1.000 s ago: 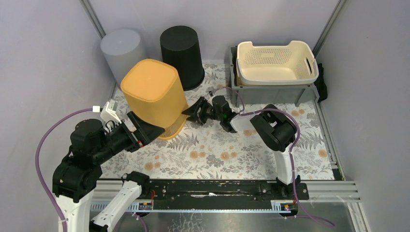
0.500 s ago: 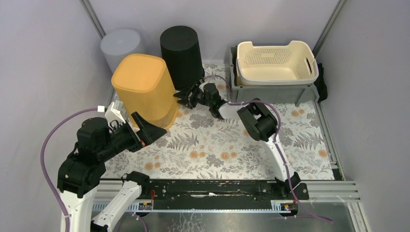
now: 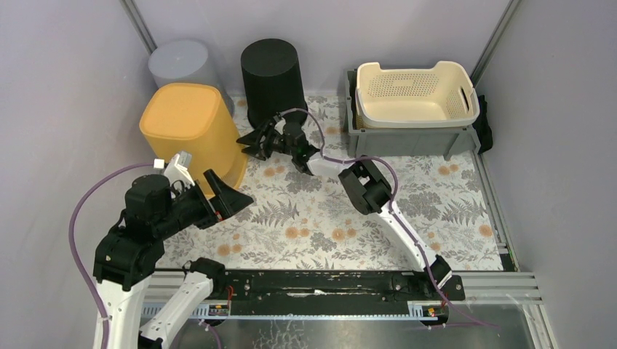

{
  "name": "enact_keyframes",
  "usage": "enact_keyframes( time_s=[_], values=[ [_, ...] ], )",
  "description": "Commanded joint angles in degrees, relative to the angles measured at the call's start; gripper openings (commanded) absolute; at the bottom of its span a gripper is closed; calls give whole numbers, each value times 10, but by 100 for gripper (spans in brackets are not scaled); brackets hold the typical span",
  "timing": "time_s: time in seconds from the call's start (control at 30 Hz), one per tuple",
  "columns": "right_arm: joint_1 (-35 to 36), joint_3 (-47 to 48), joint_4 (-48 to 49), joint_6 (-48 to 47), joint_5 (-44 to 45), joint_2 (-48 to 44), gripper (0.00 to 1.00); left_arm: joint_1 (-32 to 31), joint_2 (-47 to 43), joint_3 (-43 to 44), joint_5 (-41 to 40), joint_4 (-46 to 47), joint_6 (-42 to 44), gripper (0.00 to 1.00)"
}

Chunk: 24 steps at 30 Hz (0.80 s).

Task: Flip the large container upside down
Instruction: Move the container to the center of the board.

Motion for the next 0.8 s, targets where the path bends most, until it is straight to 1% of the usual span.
enact_keyframes(
  time_s=[0.0, 0.07, 0.2, 0.3, 0.37, 0.43, 0.5, 0.6, 0.67, 0.77],
  values=[
    [11, 7, 22, 13, -39, -18, 65, 1, 3, -15, 10, 29, 17, 100],
    [4, -61, 33, -4, -31, -66, 66, 1, 4, -19, 8, 32, 17, 100],
    [-15, -182, 49, -30, -43, -170, 66, 1, 5, -26, -6, 37, 20, 100],
    [-28, -260, 14, -73, -57, -257, 67, 1, 4, -43, -19, 45, 20, 100],
    [-34, -297, -41, -117, -65, -317, 69, 1, 6, -59, -26, 61, 17, 100],
    [-37, -327, -129, -183, -60, -392, 76, 1, 10, -77, -30, 79, 12, 100],
    [-37, -346, -231, -254, -34, -456, 82, 1, 17, -94, -34, 102, 6, 100],
    [-38, -379, -365, -330, 17, -549, 92, 1, 28, -127, -42, 147, -3, 100],
    [-40, -405, -412, -356, 45, -605, 94, 1, 38, -151, -44, 186, -9, 100],
    [-41, -449, -443, -370, 62, -676, 96, 1, 58, -190, -58, 251, -27, 100]
  ],
)
